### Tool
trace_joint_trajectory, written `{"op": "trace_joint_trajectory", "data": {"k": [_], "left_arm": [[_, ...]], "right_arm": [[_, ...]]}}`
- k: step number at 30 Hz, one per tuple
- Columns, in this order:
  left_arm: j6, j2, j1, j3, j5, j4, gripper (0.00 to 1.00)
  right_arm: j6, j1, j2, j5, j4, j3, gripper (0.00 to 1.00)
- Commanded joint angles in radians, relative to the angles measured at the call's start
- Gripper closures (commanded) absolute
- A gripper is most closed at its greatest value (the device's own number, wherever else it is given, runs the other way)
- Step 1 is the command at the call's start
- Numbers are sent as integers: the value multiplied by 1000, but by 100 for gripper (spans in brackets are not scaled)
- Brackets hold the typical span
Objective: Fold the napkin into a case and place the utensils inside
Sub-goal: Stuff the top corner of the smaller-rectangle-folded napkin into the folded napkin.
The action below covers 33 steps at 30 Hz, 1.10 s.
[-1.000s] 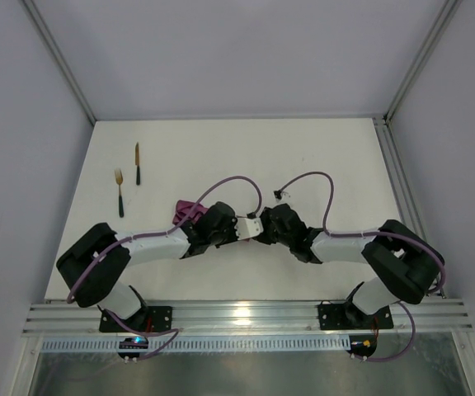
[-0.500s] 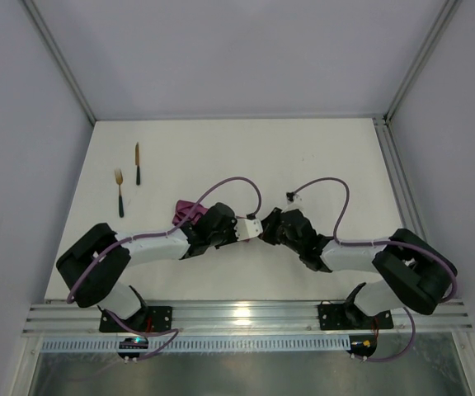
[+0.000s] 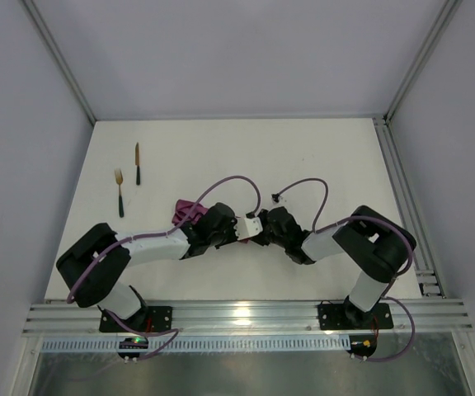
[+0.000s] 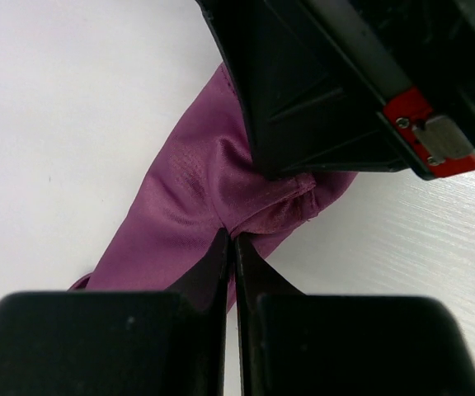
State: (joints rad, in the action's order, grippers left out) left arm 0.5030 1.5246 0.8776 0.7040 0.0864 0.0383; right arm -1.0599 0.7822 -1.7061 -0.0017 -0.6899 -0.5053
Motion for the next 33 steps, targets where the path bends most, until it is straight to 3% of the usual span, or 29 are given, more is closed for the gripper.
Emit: {"op": "trace_joint_trajectory", "data": {"k": [1, 15, 21, 28, 33], "left_arm": [[-35, -30, -3, 25, 19, 54, 100], [-73, -32, -41, 42, 13, 69, 100], [-89, -66, -52, 34, -54, 66, 100], [-93, -106, -83, 19, -169, 51, 100], [-72, -92, -101, 12, -174, 45, 100]], "right_arm": [[-31, 0, -20, -21, -57, -18, 96], [-46, 23, -72, -41, -40, -79, 96], [-57, 29, -122, -40, -19, -139, 96], [-112, 28, -159, 87, -3, -153, 96], [-124, 29, -159, 146, -14, -154, 96]]}}
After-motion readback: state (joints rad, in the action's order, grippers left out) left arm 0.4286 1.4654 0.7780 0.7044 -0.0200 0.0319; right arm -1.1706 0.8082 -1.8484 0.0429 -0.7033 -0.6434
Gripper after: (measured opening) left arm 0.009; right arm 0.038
